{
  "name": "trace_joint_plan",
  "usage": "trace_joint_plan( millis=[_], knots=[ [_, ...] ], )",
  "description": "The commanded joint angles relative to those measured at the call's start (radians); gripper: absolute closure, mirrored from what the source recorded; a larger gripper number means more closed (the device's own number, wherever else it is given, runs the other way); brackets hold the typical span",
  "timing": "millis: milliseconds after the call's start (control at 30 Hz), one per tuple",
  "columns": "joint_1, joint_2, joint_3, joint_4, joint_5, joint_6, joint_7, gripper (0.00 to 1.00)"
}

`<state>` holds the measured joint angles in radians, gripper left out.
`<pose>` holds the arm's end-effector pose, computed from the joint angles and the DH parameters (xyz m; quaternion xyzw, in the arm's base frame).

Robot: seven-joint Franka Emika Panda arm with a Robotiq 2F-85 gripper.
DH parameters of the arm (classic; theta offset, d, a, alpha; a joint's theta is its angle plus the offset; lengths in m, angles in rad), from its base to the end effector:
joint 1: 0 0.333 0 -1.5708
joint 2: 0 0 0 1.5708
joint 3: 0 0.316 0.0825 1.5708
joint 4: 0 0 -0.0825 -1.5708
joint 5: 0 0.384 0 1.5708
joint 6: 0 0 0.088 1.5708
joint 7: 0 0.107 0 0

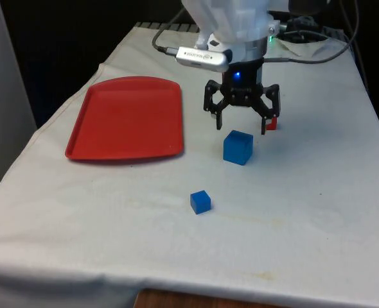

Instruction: Pick up the largest block and place it onto the tray.

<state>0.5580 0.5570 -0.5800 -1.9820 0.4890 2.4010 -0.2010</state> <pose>0.6073 0.0002 0.2206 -0.9980 0.0613 0.0014 0.0142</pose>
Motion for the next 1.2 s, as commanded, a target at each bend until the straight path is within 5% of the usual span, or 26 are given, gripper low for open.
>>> trace_joint_plan(
  millis=[0, 633, 733, 767, 800, 833, 967, 1167],
  knots=[
    [-0.001, 0.007, 0.006, 0.0, 0.013, 0.018, 0.005, 0.0],
    [0.011, 0.054, 0.018, 0.002, 0.02, 0.062, 0.077, 0.0],
    [0.009, 0.053, 0.02, 0.002, 0.021, 0.059, 0.074, 0.22],
    [0.01, 0.053, 0.019, 0.002, 0.02, 0.061, 0.076, 0.22],
    [0.01, 0.053, 0.019, 0.002, 0.02, 0.061, 0.076, 0.33],
    [0.01, 0.053, 0.018, 0.001, 0.02, 0.06, 0.075, 0.56],
    [0.01, 0.053, 0.018, 0.001, 0.02, 0.06, 0.074, 0.98],
    [0.01, 0.052, 0.018, 0.001, 0.02, 0.059, 0.074, 1.0]
  ],
)
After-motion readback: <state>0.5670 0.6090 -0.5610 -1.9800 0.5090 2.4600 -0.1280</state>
